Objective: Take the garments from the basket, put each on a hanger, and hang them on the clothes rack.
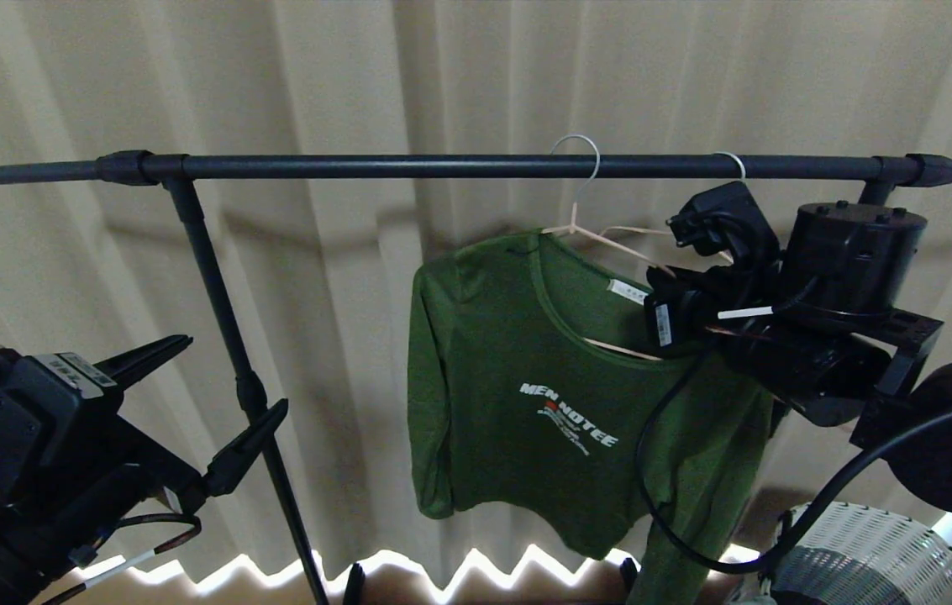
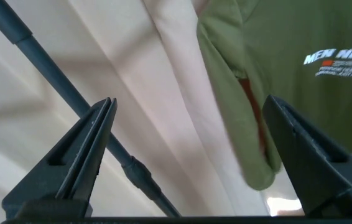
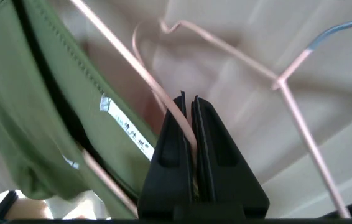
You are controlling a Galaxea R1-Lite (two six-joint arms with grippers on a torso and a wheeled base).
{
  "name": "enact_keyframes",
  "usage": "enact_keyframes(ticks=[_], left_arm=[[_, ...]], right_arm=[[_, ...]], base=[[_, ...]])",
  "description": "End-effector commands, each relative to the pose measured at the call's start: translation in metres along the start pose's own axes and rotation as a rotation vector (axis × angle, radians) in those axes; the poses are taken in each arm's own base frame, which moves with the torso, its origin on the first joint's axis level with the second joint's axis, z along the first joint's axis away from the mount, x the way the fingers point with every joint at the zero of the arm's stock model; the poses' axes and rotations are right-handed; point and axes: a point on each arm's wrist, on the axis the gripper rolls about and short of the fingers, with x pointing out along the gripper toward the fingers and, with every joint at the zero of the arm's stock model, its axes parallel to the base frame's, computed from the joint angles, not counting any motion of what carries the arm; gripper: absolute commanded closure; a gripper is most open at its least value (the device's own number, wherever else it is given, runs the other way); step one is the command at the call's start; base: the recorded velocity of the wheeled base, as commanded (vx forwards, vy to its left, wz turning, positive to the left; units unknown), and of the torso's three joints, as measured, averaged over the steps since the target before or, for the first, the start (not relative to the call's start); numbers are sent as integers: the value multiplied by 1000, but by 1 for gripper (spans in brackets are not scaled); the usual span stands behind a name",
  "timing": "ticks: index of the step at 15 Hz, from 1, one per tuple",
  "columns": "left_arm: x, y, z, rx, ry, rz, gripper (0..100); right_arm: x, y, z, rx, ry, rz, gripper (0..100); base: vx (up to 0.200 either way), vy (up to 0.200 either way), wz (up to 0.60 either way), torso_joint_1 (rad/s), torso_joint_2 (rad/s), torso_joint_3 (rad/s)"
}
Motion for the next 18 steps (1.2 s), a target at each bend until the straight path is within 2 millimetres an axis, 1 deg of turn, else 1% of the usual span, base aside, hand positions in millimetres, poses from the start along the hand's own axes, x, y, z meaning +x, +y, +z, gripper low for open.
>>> enact_keyframes(ticks=[1,4,7,10,11,14,15,16,18], left_arm=[[0,0,0,0,0,-1,0],[0,0,0,-1,1,-3,0],[0,0,0,-1,1,-3,0],[0,-2,0,-2,0,-13,0],[0,-3,0,-2,1,-17,0],[-1,-3,0,-3,-3,-15,0],[-2,-3,1,-4,-6,-12,0],[-3,-2,2,-3,-10,-10,0],[-3,-2,3,-3,-14,-6,0]], right_arm=[[0,2,-3,-5,9,7,100],[-5,9,-3,-9,6,30,100],[-2,12,-3,-14,8,35,100],[-4,15,-3,-17,9,49,100],[-4,15,-3,-17,9,49,0],[-7,16,-5,-11,6,64,0],[-9,20,-4,2,3,79,0],[-10,21,-4,41,3,85,0],[-19,31,0,119,-8,126,0]], base=[[0,0,0,0,0,0],[0,0,0,0,0,0],[0,0,0,0,0,0],[0,0,0,0,0,0],[0,0,0,0,0,0],[0,0,0,0,0,0],[0,0,0,0,0,0],[0,0,0,0,0,0],[0,0,0,0,0,0]])
